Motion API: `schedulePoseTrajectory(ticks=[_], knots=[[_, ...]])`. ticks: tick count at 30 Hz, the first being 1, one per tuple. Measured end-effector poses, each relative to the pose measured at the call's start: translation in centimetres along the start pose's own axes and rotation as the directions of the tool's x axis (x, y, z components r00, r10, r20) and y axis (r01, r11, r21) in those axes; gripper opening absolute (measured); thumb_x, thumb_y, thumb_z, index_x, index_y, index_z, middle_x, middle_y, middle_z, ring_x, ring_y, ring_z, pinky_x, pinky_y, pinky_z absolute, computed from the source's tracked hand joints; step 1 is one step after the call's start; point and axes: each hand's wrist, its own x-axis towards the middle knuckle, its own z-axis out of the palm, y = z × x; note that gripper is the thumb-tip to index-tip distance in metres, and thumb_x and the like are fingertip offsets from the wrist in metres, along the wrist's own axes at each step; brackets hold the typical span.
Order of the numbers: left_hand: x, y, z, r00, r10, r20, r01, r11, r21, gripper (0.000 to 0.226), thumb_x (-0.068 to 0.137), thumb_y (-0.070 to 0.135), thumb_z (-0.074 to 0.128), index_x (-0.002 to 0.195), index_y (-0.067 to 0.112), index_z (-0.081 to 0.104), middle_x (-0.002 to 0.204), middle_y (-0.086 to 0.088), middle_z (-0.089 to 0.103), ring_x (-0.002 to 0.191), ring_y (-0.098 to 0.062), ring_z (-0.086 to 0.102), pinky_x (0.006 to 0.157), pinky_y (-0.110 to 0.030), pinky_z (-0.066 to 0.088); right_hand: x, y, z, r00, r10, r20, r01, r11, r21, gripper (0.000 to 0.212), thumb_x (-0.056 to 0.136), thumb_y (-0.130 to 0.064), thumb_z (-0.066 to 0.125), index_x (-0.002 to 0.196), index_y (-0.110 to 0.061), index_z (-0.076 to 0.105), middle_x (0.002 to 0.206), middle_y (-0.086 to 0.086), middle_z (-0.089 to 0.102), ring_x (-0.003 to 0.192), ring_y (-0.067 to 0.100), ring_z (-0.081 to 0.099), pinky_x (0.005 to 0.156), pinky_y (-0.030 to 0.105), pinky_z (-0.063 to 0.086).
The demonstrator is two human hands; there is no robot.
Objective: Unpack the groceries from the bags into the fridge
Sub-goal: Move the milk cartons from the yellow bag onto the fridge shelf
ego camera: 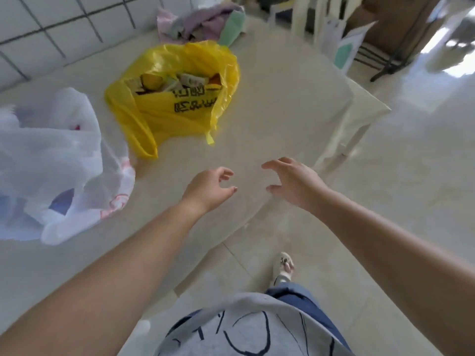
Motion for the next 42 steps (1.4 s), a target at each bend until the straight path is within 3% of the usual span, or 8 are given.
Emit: schedulePoseTrajectory(ticks=[5, 11, 18, 24, 31, 35, 42], knots=[[5.0, 2.2, -1.8, 0.951, -0.246, -0.187, 0.222, 0.965, -0.138, 0.044, 0.082, 0.028, 0.07, 0.122, 0.015, 0.059, 0.12, -0.004, 0.064, 0.111, -0.018, 0.058, 0.095, -0.03, 0.045, 10.0, 2.0, -4.5, 0.969, -0.22, 0.111, 0.224, 0.974, -0.028, 0.054, 0.086, -0.034, 0.061, 0.137, -0.034, 0.042, 0.136, 0.0, 0.047, 0.118, 0.024, 0.052, 0.089, 0.033, 0.043], [9.5, 2.5, -4.4, 0.843, -0.398, -0.361, 0.317, 0.911, -0.263, 0.04, 0.08, 0.025, 0.073, 0.116, 0.011, 0.062, 0.113, -0.006, 0.065, 0.107, -0.022, 0.061, 0.094, -0.038, 0.048, 19.3, 0.9, -7.9, 0.873, -0.455, 0.175, 0.465, 0.885, -0.02, 0.055, 0.086, -0.033, 0.064, 0.137, -0.029, 0.043, 0.138, 0.0, 0.047, 0.12, 0.026, 0.051, 0.093, 0.037, 0.045], [15.6, 0.5, -7.8, 0.785, -0.495, -0.372, 0.389, 0.862, -0.327, 0.044, 0.084, 0.034, 0.068, 0.124, 0.019, 0.057, 0.125, 0.004, 0.06, 0.117, -0.013, 0.055, 0.094, -0.031, 0.046, 28.4, -2.3, -9.7, 0.831, -0.52, 0.197, 0.541, 0.839, -0.068, 0.057, 0.086, -0.036, 0.064, 0.138, -0.028, 0.042, 0.139, 0.002, 0.046, 0.121, 0.026, 0.05, 0.092, 0.036, 0.046], [20.2, -0.9, -11.5, 0.757, -0.502, -0.417, 0.369, 0.857, -0.36, 0.04, 0.085, 0.029, 0.068, 0.123, 0.017, 0.058, 0.124, 0.002, 0.061, 0.116, -0.013, 0.056, 0.096, -0.031, 0.046, 34.1, -4.5, -10.9, 0.839, -0.51, 0.192, 0.527, 0.848, -0.052, 0.054, 0.087, -0.033, 0.064, 0.137, -0.03, 0.044, 0.134, 0.003, 0.05, 0.115, 0.027, 0.053, 0.085, 0.035, 0.047], [24.6, -3.0, -14.2, 0.726, -0.511, -0.461, 0.419, 0.859, -0.293, 0.039, 0.086, 0.025, 0.067, 0.123, 0.017, 0.058, 0.12, 0.002, 0.064, 0.111, -0.015, 0.059, 0.091, -0.029, 0.047, 40.7, -7.5, -10.4, 0.78, -0.543, 0.31, 0.586, 0.808, -0.06, 0.055, 0.09, -0.028, 0.058, 0.141, -0.028, 0.039, 0.136, 0.006, 0.05, 0.121, 0.029, 0.049, 0.089, 0.036, 0.044], [26.7, -4.6, -14.8, 0.752, -0.495, -0.436, 0.455, 0.868, -0.2, 0.048, 0.085, 0.024, 0.066, 0.131, 0.018, 0.053, 0.126, -0.003, 0.059, 0.115, -0.018, 0.055, 0.092, -0.028, 0.044, 43.8, -8.2, -9.3, 0.748, -0.551, 0.371, 0.617, 0.782, -0.083, 0.051, 0.091, -0.026, 0.057, 0.14, -0.029, 0.041, 0.134, 0.006, 0.052, 0.119, 0.03, 0.051, 0.087, 0.035, 0.045], [29.4, -5.7, -16.5, 0.815, -0.429, -0.39, 0.435, 0.897, -0.077, 0.061, 0.087, 0.017, 0.064, 0.143, 0.019, 0.039, 0.143, -0.007, 0.045, 0.13, -0.023, 0.043, 0.106, -0.038, 0.038, 48.4, -8.1, -8.4, 0.708, -0.578, 0.407, 0.68, 0.714, -0.167, 0.063, 0.089, -0.032, 0.06, 0.145, -0.031, 0.031, 0.143, 0.003, 0.043, 0.129, 0.028, 0.043, 0.097, 0.039, 0.041]])
